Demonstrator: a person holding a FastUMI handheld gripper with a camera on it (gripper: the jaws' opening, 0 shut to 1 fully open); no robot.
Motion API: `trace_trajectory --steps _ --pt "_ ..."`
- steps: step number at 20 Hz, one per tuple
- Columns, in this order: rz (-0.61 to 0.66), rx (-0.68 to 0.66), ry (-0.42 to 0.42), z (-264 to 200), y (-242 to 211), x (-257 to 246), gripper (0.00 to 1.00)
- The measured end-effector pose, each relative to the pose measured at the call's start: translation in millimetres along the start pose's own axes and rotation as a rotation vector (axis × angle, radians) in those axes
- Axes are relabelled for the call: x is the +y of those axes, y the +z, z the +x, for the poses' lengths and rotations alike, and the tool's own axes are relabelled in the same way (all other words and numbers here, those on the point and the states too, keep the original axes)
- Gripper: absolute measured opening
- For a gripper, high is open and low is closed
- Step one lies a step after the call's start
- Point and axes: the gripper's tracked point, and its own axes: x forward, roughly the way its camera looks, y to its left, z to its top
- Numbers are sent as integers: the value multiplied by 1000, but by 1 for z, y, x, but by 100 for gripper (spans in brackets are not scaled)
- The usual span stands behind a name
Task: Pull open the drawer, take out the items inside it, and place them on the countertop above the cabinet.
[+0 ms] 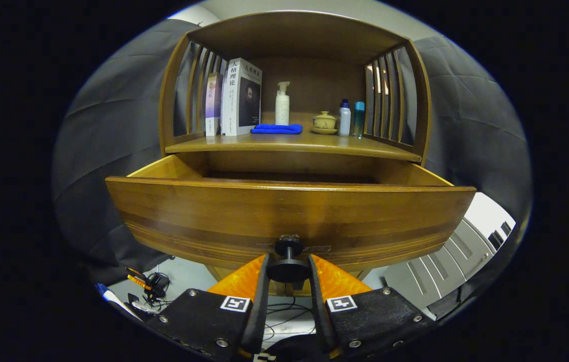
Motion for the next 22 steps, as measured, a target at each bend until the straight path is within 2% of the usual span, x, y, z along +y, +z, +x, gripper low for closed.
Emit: trace_trajectory --steps 12,14,18,22 --pt "11 -4 23 -30 -12 5 42" --pt "31 -91 31 -40 6 3 47" --pt "136 -284 4 -79 56 -22 66" --pt "191 -318 -52 -91 81 -51 85"
